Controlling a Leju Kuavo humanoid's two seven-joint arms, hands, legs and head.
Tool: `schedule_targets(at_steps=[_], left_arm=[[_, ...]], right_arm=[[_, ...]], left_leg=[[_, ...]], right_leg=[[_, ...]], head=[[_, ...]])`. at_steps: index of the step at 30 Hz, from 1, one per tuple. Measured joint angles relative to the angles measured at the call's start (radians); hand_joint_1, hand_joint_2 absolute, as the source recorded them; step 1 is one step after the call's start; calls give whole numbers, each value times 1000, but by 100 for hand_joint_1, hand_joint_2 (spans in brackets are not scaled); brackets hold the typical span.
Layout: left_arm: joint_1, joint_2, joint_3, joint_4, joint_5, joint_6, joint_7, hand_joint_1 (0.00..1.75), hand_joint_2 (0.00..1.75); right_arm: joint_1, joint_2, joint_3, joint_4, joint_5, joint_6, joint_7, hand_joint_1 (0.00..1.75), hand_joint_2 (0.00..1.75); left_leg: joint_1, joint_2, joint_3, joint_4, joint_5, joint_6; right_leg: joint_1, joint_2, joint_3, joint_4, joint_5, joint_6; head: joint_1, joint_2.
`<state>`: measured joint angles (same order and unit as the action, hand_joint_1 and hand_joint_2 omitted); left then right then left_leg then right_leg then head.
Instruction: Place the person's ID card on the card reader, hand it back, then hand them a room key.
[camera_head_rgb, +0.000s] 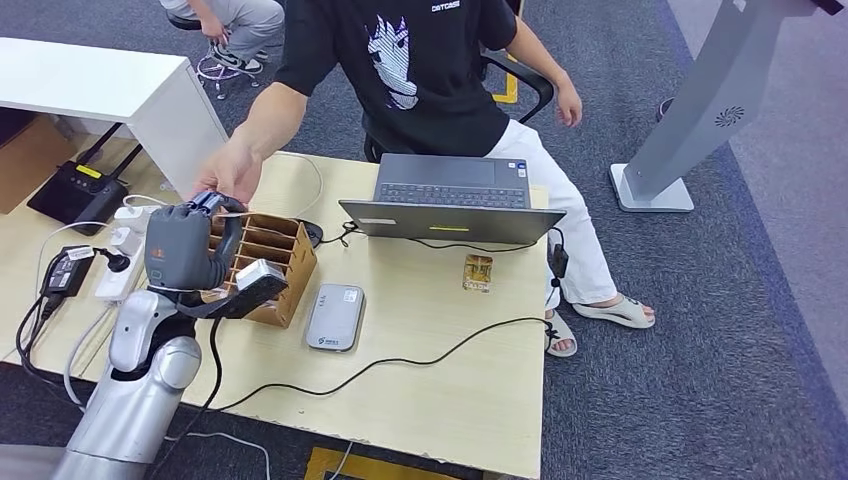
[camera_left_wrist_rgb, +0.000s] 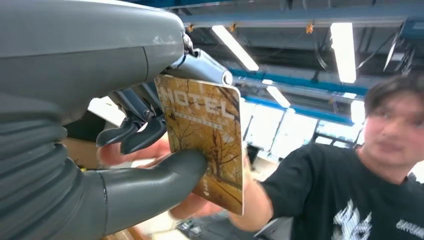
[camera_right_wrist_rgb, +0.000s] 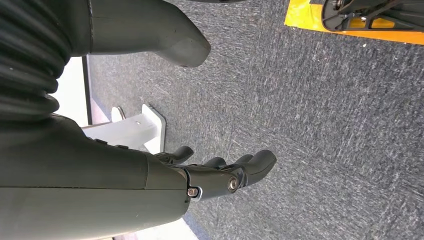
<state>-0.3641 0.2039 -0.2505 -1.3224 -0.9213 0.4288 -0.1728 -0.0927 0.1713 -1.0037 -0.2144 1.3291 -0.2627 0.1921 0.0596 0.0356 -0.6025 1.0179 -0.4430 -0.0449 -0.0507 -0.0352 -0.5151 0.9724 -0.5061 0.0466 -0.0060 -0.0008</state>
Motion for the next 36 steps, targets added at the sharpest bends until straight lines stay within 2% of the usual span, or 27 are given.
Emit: schedule_targets(at_steps=[12,13,16,17,23,28,31,36], left_arm=[[-25,-10,2,-20,17,6,-1,175,175],[-25,-12,2,-20,20,8,-1,153,175],[-26,-22,2,-20,37,21,-4,23,175],[-25,-26,2,-20,47,27,-6,1,175],[-21,-53,13,-23,105,58,-20,0,175],[-13,-60,20,-29,137,46,-27,0,175],[-5,-53,21,-47,142,-5,-15,0,175],[25,-2,21,-125,156,-180,48,0,175]], right_arm=[[0,0,0,0,0,0,2,0,175],[0,0,0,0,0,0,1,0,175],[-1,0,0,0,1,-1,0,0,175],[-1,0,0,0,1,-1,0,0,175],[-1,-1,0,0,1,0,4,0,175],[-1,-3,-1,0,-6,-1,6,0,175],[-1,-4,-5,0,-19,-1,7,0,175],[1,-5,-27,0,-56,-1,10,0,175]], left_leg=[[0,0,0,0,0,0],[0,0,0,0,0,0],[0,0,-1,0,-1,0],[0,0,-1,0,-1,0],[0,0,-1,0,-1,0],[0,0,-1,0,-1,-1],[0,0,-1,0,-1,-1],[0,0,-1,0,-1,-1]], right_leg=[[0,1,-1,0,0,0],[0,1,-1,0,0,0],[0,1,-1,0,0,0],[0,1,-1,0,0,0],[0,1,-1,0,0,0],[0,0,-1,0,0,0],[0,0,-1,0,0,0],[0,1,-1,0,0,0]], head=[[0,0],[0,0],[0,0],[0,0],[0,0],[0,0],[0,0],[0,0]])
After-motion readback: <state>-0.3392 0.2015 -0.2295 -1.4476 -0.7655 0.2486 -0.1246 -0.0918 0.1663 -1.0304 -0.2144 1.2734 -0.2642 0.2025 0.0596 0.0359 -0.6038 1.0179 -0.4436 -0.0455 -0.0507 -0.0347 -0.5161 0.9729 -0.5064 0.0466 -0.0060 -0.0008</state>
